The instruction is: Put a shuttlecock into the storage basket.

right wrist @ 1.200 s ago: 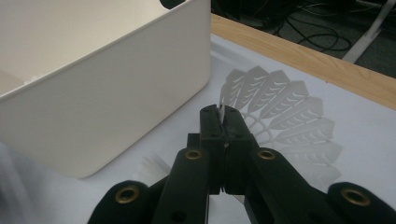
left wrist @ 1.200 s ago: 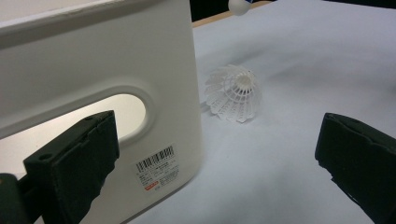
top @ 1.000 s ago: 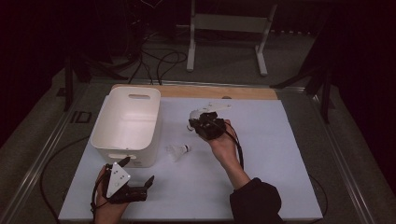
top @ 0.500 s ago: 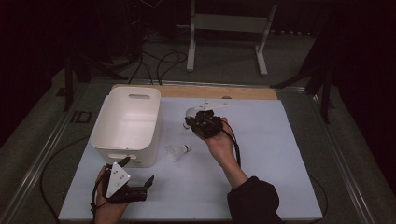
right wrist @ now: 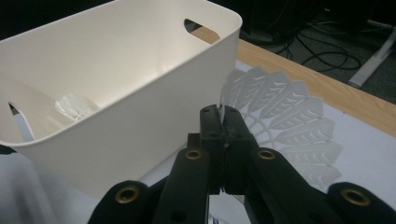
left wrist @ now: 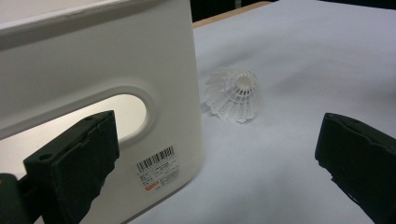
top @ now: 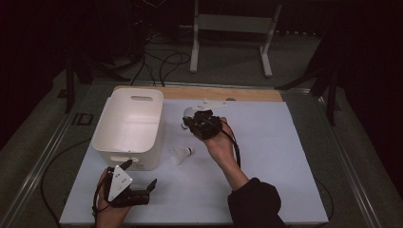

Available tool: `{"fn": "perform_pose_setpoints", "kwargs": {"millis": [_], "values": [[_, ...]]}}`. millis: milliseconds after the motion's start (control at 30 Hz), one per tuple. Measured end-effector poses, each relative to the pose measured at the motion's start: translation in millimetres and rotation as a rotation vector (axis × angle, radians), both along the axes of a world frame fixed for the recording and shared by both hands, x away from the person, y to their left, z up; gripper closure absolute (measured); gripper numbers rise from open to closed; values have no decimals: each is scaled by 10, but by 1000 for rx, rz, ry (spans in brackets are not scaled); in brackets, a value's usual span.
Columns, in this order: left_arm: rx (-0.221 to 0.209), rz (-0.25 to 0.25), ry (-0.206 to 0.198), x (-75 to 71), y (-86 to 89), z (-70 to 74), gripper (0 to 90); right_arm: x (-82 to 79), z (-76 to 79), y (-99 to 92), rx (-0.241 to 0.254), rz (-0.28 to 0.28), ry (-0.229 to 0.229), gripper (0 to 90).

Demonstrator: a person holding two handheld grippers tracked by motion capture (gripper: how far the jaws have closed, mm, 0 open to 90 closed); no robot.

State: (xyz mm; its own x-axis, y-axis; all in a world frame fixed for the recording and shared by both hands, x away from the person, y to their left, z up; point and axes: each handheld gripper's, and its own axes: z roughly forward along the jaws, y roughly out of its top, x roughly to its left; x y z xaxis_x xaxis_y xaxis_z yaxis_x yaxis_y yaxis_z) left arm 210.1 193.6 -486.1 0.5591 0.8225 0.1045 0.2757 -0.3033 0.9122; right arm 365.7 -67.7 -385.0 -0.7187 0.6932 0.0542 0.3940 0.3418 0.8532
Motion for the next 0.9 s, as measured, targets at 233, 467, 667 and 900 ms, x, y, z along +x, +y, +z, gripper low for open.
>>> {"fn": "perform_pose_setpoints", "kwargs": {"millis": [233, 467, 667, 900], "values": [[3, 0, 3, -2, 1, 2, 3, -8, 53, 64, 10, 10, -4, 895], [2, -1, 0, -2, 1, 2, 3, -4, 99, 116, 14, 21, -12, 895], [2, 0, 0, -1, 2, 2, 3, 1, 144, 151, 12, 27, -23, 895], [2, 0, -1, -1, 4, 3, 3, 3, 201, 206, 17, 30, -31, 895]]}}
